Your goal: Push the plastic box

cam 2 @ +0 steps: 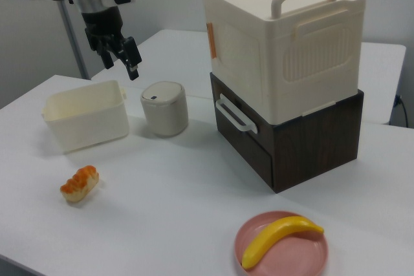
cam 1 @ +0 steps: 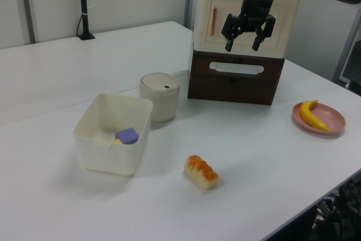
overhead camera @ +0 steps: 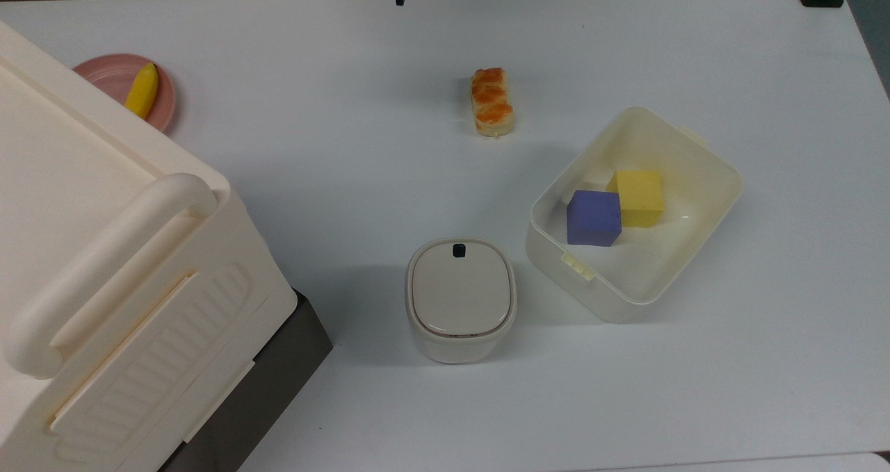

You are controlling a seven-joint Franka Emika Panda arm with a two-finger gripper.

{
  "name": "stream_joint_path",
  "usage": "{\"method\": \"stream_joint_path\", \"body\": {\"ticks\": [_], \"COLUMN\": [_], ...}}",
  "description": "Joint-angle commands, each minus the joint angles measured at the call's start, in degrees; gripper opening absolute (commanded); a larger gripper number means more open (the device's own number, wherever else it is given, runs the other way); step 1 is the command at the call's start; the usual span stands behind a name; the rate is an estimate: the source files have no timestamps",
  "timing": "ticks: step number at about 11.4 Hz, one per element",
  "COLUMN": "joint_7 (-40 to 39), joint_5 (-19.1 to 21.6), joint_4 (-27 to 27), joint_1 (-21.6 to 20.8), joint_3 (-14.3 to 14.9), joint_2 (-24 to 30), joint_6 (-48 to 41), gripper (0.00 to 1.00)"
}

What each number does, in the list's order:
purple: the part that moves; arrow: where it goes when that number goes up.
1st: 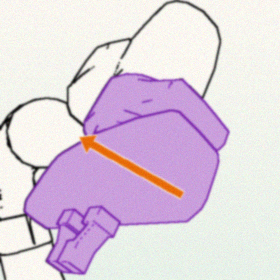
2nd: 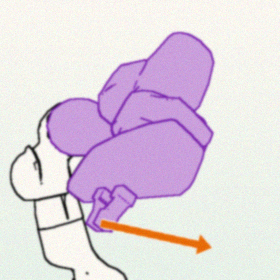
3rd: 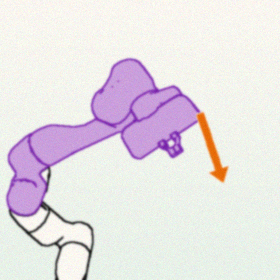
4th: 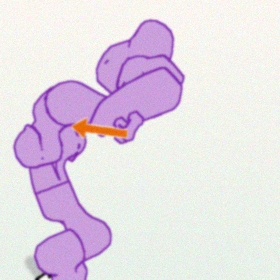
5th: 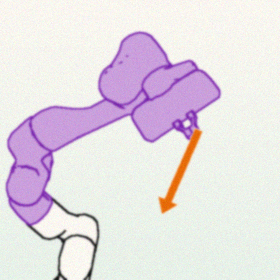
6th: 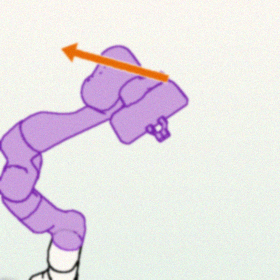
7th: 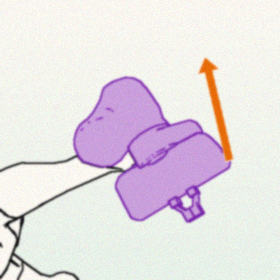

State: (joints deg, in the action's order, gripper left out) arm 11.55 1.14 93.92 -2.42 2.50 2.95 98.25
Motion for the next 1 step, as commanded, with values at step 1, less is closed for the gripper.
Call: {"method": "stream_joint_path", "body": {"ticks": [1], "joint_7": [-2.49], "joint_5": [1.67], "joint_4": [0.65], "joint_1": [-0.13], "joint_3": [0.67], "joint_2": [0.66], "joint_6": [-0.60], "gripper": [1.00]}}
